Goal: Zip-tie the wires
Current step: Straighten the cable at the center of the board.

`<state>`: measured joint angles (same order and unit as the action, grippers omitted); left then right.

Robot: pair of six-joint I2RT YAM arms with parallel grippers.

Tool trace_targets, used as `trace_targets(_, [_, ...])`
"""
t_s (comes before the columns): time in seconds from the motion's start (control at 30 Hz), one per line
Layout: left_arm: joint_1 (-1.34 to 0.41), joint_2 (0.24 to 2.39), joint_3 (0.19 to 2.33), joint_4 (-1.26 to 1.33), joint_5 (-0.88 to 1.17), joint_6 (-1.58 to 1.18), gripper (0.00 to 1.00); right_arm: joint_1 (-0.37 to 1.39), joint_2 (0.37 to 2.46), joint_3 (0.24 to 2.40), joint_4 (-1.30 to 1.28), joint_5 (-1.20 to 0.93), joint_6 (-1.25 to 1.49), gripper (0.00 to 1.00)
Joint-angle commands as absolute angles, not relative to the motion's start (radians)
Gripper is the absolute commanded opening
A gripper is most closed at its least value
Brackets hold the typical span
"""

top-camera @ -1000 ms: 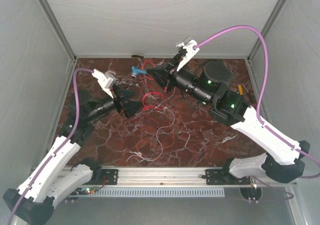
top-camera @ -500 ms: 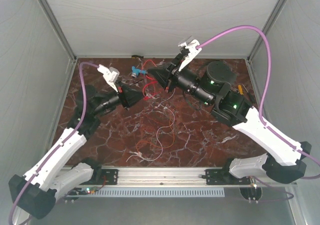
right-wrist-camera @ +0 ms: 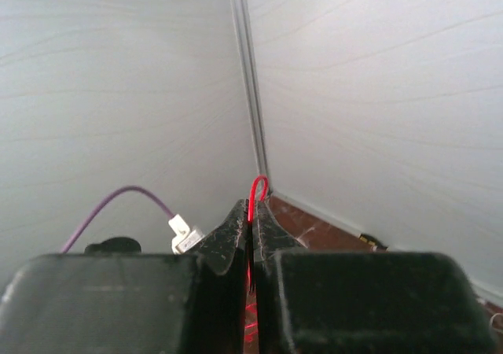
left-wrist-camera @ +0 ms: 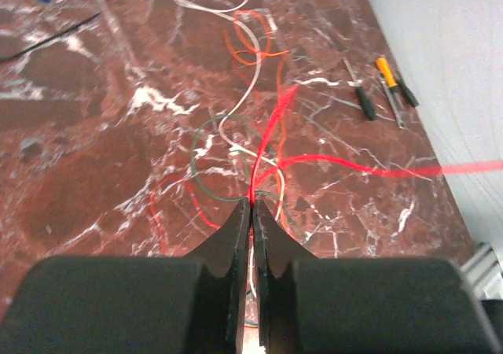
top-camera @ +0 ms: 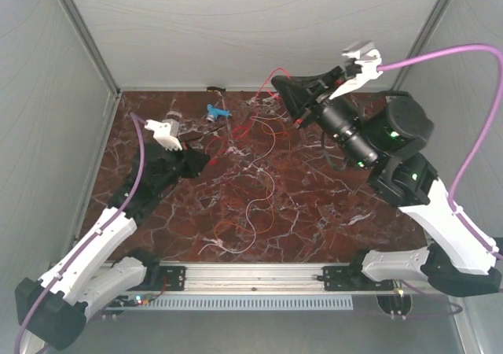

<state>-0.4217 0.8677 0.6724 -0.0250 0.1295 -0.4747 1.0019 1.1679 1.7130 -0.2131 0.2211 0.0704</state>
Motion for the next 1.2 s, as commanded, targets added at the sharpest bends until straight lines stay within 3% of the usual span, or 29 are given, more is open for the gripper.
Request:
trace_targets(0.0, [-0.426, 0.863, 0.684, -0.088, -0.003, -0.526, 0.0, 0.999, 1.138, 1.77, -0.194, 0.256, 0.006, 0.0])
trace_targets(0.3, [-0.425, 0.911, 0.729, -0.256, -0.22, -0.567, 0.0, 0.998, 1.134, 1.839, -0.203, 0.262, -0.05, 0.0])
trace_targets(0.5, [-0.378, 0.931, 0.734, -0.354, -0.313, -0.602, 0.0, 0.999, 1.189, 2.012, -0.257, 0.264, -0.122, 0.0])
trace_targets(0.73, [-0.295, 0.923, 0.73, -0.362, -0.213, -0.612, 0.0, 0.998, 1.246, 2.174, -0.308, 0.248, -0.193, 0.0])
trace_targets(1.17, [-0.296, 0.757, 0.81, -0.426, 0.257, -0.477, 0.0, 0.998, 1.109, 1.729, -0.322, 0.283, -0.05, 0.0])
